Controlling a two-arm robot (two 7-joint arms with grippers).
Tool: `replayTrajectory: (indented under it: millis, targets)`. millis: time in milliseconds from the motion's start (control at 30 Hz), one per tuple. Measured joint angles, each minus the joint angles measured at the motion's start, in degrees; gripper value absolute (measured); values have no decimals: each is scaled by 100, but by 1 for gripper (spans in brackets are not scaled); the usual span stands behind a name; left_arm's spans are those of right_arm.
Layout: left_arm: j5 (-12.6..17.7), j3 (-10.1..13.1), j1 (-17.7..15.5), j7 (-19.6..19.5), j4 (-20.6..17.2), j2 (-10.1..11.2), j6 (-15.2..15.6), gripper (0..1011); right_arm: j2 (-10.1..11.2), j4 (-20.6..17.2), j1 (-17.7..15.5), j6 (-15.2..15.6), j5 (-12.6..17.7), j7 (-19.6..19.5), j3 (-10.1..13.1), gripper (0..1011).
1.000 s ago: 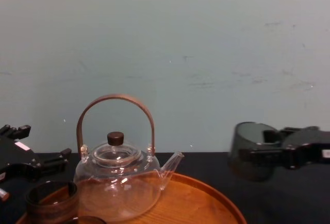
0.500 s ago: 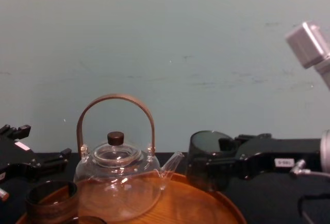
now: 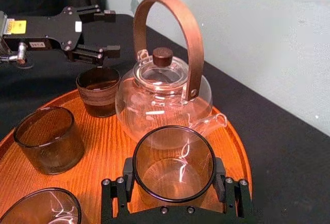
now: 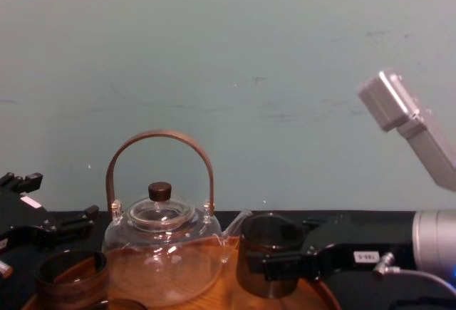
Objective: Pick up the glass from the table and place it on the tray.
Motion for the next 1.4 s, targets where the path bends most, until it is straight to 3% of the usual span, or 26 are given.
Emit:
replayTrajectory:
  millis: [800,1400]
  targets:
    - [0,0,0,0,0,0,0,1002,-203,577,115,-83,-80,43,-85,902]
    - [0,0,0,0,0,0,0,1001,-213,594,64,-43,-176,-22,-80,902]
